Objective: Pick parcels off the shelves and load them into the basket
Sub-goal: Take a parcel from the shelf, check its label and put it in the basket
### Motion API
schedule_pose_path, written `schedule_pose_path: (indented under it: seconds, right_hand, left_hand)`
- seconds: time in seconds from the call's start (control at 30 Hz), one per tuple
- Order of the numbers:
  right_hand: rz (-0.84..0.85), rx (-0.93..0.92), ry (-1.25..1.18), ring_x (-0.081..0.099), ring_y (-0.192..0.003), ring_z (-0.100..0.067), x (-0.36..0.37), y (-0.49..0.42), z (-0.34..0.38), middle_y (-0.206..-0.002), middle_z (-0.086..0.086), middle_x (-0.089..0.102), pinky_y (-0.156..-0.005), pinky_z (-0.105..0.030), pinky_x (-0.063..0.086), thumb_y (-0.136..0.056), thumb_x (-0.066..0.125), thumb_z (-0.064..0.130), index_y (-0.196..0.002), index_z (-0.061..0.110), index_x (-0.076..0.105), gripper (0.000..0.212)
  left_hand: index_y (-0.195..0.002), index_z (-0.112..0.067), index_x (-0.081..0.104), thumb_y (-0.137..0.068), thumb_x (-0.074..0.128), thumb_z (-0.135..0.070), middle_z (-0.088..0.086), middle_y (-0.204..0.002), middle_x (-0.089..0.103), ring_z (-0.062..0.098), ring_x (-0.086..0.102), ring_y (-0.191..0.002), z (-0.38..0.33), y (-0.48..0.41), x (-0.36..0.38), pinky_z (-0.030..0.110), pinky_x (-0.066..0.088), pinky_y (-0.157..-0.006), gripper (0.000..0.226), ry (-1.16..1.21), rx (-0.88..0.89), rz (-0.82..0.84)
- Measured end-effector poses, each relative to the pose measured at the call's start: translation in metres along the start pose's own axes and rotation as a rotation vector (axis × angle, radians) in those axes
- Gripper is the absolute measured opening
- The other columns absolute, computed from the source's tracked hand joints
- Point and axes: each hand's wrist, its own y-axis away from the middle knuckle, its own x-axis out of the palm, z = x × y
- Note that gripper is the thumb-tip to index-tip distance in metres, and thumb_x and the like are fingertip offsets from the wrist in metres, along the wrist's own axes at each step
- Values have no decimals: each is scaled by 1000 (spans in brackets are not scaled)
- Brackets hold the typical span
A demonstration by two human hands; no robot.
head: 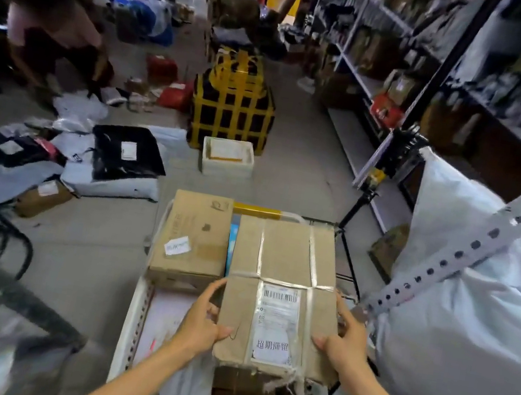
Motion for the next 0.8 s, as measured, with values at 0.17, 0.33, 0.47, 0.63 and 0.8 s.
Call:
schedule_pose_path:
  seconds: [0.17, 0.33, 0.47, 0.63, 0.8]
  right_hand:
    - [4, 28, 32, 58, -101, -22, 10, -49, -19, -115, -6, 62, -70, -21, 45, -76, 56, -22, -141, 31, 45, 84]
    - [21, 57, 55, 66, -86, -24, 30, -93, -28, -93, -15, 70, -73, -30, 54, -72, 60, -19, -142, 31, 44, 87]
    - [15, 76, 47, 61, -78, -14, 40, -127, -28, -89, -4, 67, -66, -25, 50, -74, 62, -19, -142, 27, 45, 84]
    - [-68, 52, 66, 58, -114, -24, 71, -158, -28, -130, -2, 61, -102, -42, 47, -73, 68, -13, -141, 34, 45, 86]
    - [-66, 1, 171, 48, -128, -29, 91, -173, -41, -141, -5, 51, -111, -42, 37, -79, 63, -11, -148, 27, 35, 84]
  left_hand:
    - [-142, -27, 36, -76, 65, 15, 1, -87, 58, 6, 56, -74, 24, -34, 17, 20, 52, -60, 83, 6, -42, -18]
    - [-142, -33, 37, -80, 62, 16, 4, -97, 61, 8, 60, -84, 36, -66, 21, 15, 49, -62, 83, 60, -96, -96]
    - [-138, -20, 45, -77, 62, 19, 8, -108, 65, 20, 63, -101, 47, -79, 26, 30, 54, -80, 75, 121, -114, -168]
    - [-124, -8, 54, -73, 65, 19, 5, -115, 61, 18, 58, -110, 52, -82, 27, 20, 51, -83, 59, 65, -77, -166]
    - [-124, -18, 58, -80, 69, -1, -5, -116, 63, 8, 58, -108, 51, -88, 16, 25, 46, -96, 48, -359, 78, -70]
